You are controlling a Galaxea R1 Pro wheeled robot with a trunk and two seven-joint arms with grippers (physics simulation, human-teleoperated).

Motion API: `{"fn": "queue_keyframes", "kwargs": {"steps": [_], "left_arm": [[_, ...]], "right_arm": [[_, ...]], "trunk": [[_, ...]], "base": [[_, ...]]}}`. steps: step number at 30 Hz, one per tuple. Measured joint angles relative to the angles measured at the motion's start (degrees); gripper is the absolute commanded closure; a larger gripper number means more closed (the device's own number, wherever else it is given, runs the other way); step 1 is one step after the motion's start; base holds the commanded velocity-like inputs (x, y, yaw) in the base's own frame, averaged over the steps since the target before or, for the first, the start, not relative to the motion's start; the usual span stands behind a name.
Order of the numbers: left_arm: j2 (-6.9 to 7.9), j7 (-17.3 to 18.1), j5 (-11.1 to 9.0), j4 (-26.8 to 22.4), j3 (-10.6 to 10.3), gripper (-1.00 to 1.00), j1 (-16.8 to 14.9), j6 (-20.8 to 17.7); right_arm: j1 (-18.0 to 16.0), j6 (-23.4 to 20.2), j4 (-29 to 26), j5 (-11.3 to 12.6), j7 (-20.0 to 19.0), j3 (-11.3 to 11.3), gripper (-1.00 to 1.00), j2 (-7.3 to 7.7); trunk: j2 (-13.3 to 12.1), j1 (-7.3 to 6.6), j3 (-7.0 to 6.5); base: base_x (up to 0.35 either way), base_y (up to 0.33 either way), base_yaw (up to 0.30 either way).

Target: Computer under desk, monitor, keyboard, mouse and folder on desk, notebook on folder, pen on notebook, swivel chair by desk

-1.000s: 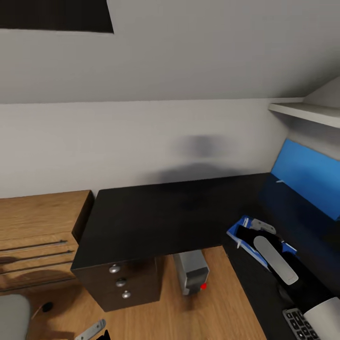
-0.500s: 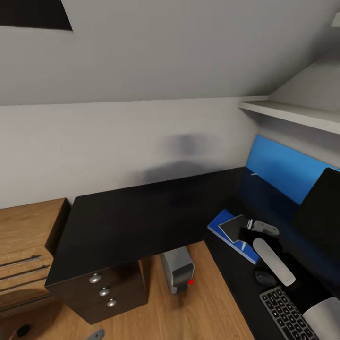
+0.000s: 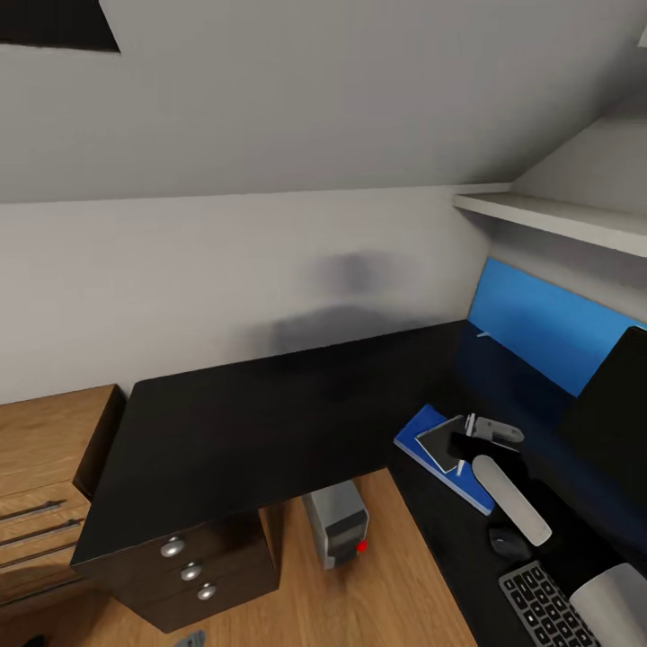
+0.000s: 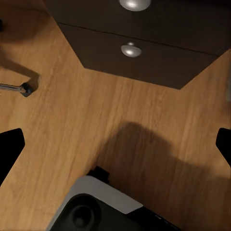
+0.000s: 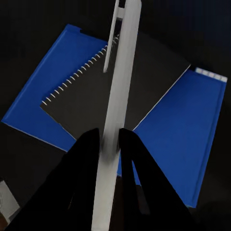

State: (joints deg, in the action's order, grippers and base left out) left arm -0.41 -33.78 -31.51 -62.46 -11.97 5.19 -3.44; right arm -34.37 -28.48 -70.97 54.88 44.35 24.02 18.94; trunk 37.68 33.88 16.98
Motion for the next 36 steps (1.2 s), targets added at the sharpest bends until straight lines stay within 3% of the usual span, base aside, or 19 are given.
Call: {"fn": "queue_keyframes", "kwargs": {"steps": [17,31,36], "left_arm": [[0.4,0.0,0.06,-0.14,-0.02,-1.0,0.08,0.07],[0.48,0.09,-0.02,-0.07,-0.02,-1.0,0.08,0.01],[0.49,0.17,-0.03,0.0,-0.02,-1.0,0.08,-0.01]], "right_arm": [[0.07,0.02,-0.22,0.05,0.79,-0.01,1.0,-0.84],[0.07,0.19,2.27,-0.24,0.55,-0.01,1.0,-0.99],[0.07,2.08,2.92,-0.23,0.56,-0.02,1.0,-0.92]], "trunk": [[0.0,0.0,0.0],[0.0,-0.01,0.0],[0.0,0.0,0.0]], "base": [[0.003,0.0,0.0],[0.201,0.07,0.0],[0.02,0.007,0.0]]}}
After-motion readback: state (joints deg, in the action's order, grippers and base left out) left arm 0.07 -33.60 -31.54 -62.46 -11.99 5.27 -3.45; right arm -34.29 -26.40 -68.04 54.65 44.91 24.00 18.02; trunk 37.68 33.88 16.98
